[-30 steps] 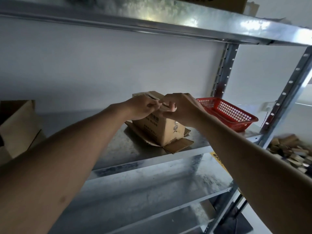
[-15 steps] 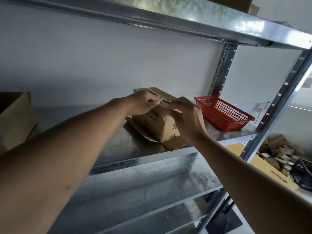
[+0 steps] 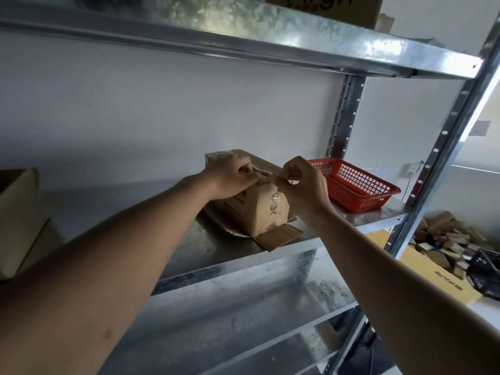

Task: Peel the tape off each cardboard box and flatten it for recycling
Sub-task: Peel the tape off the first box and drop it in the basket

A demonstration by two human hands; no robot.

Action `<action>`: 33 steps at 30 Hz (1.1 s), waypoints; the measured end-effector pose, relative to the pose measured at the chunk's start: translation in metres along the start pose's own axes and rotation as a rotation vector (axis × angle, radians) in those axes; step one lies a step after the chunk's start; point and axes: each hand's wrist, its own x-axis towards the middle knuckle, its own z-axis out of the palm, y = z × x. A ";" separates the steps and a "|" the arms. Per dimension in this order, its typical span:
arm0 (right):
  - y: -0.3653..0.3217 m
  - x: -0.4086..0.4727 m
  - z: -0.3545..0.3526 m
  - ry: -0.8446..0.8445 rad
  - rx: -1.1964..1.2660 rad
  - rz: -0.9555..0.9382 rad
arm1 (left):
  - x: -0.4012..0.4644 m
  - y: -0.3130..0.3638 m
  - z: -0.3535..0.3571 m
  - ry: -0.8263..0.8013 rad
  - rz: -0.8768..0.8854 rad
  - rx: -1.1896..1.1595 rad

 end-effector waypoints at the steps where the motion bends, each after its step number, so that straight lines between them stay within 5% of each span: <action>1: 0.001 0.004 -0.004 0.028 0.002 0.020 | -0.001 -0.001 0.001 -0.011 0.014 0.032; 8: 0.022 0.018 -0.031 0.092 0.309 0.232 | 0.007 0.006 -0.003 -0.128 -0.081 0.105; 16: 0.039 0.042 -0.044 0.230 0.127 0.052 | 0.022 0.039 -0.006 -0.171 -0.190 0.232; 20: 0.047 0.045 -0.045 0.185 -0.093 -0.264 | 0.028 0.043 -0.004 -0.150 -0.218 0.147; 25: 0.047 0.048 -0.036 -0.185 -0.152 -0.725 | 0.030 0.054 0.002 -0.091 -0.229 0.121; 33: 0.055 0.052 -0.037 -0.336 -0.073 -0.659 | 0.024 0.054 0.012 -0.045 -0.329 0.024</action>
